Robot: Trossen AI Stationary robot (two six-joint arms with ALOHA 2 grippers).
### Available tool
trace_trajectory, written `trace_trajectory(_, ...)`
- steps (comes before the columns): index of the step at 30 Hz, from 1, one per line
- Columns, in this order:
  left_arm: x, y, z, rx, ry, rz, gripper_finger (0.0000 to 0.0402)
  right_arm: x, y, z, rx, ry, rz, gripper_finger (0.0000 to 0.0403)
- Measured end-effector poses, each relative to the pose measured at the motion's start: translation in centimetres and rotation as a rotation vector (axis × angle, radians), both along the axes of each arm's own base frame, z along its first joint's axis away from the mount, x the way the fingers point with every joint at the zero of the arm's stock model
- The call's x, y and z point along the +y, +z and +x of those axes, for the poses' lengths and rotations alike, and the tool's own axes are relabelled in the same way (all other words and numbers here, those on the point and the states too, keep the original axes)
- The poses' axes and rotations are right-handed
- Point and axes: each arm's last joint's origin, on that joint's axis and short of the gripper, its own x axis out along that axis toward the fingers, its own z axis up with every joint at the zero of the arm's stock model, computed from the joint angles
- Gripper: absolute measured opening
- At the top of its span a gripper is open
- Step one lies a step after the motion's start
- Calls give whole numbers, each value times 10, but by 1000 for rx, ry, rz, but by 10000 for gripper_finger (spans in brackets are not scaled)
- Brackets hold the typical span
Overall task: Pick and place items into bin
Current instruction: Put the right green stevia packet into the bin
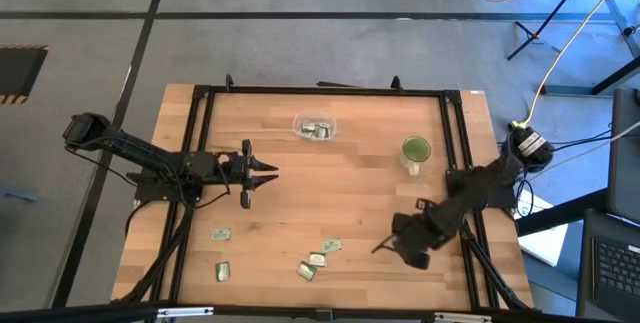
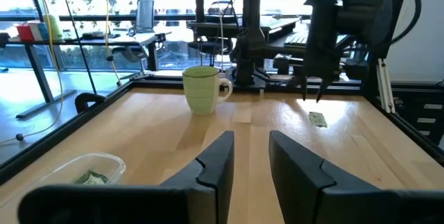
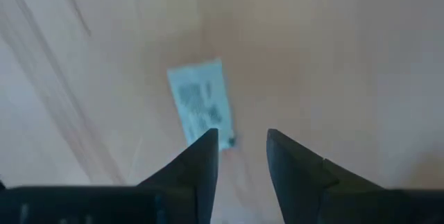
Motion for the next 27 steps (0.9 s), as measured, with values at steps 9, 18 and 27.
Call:
trace_trajectory(9,0,0,0,0,0,0,86,10,-31,-21,-39,18,37,126)
trace_trajectory(18,0,0,0,0,0,1,86,3,-48,-30,-30,21,35,107)
trace_trajectory(27,0,0,0,0,1,1,86,3,-48,-29,-30,24,42,22)
